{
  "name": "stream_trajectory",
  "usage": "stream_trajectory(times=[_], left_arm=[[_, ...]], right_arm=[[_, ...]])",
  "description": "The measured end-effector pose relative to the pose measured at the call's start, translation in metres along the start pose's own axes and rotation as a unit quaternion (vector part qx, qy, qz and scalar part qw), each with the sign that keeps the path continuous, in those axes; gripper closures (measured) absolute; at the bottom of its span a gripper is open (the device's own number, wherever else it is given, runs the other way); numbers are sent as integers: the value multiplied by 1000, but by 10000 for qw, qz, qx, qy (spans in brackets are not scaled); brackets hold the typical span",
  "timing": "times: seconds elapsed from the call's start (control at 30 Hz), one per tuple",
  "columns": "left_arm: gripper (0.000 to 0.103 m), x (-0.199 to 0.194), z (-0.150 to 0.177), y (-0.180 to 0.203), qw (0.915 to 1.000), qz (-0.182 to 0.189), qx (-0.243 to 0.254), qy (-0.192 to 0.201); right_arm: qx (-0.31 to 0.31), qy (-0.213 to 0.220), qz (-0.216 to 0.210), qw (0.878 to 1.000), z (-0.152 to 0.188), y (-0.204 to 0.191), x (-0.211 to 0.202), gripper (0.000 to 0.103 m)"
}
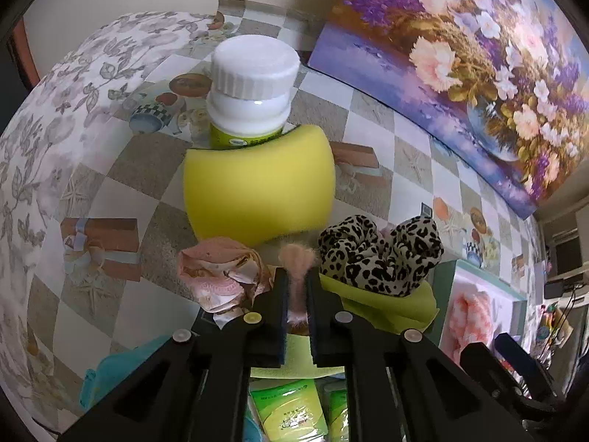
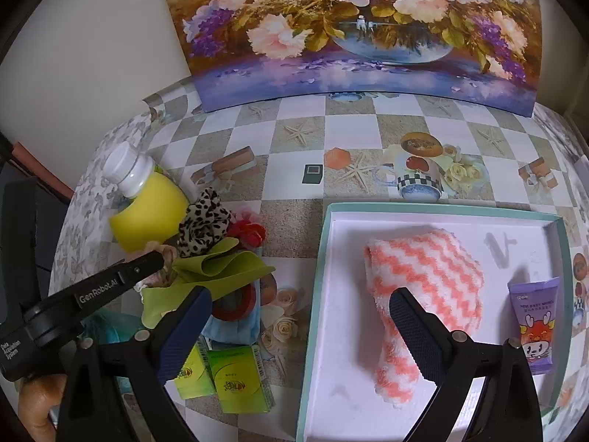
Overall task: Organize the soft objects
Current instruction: 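Grasp the pink cloth with the left gripper, then lift the pink cloth with the left gripper while the right gripper grasps the green cloth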
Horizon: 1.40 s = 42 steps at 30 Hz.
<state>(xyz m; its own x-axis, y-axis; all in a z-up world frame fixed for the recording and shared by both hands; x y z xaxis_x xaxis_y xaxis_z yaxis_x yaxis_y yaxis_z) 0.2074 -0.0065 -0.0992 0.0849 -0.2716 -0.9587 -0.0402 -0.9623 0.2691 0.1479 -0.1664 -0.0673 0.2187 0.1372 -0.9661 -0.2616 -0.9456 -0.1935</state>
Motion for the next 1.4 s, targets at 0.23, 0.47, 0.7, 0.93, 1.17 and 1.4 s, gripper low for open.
stream_trajectory(times=[0.23, 0.47, 0.7, 0.93, 1.17, 1.4], left_arm=[[95, -13, 1, -6, 9998, 103, -84, 176], [95, -32, 2, -11, 9990, 139, -142, 412], [95, -40, 2, -20, 9983, 173, -257, 501], [95, -39, 3, -23, 9982, 217, -296, 478], [95, -37, 2, -24, 9982, 224, -323, 446], [95, -36, 2, -25, 9983, 210, -314, 440]], right_arm=[[-65, -19, -269, 9996, 0, -9, 1, 10], [-191, -122, -717, 9972, 3, -30, 9, 14], [-347, -253, -1023, 9938, 9, -56, 25, 21], [-123, -250, -1422, 9894, 7, -61, 36, 37], [12, -211, -1613, 9867, 5, -64, 44, 65], [-10, -53, -1674, 9859, 3, -65, 42, 93]])
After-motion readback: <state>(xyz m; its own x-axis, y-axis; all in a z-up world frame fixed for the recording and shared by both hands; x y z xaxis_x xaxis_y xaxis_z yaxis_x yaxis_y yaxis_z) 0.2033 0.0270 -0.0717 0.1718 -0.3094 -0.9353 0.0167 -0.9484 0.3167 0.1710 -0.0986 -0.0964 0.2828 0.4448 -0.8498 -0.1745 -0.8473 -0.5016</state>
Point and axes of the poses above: each gripper's, at about its wrist camera, not at the fingertips, and x roughly the way its jaws point, y to its right, z to its underside, the point moved 6 cm from there along x, roughly the way its jaws point, and after that the axes turned 13 degrees about -y, right-handed, at the moved point
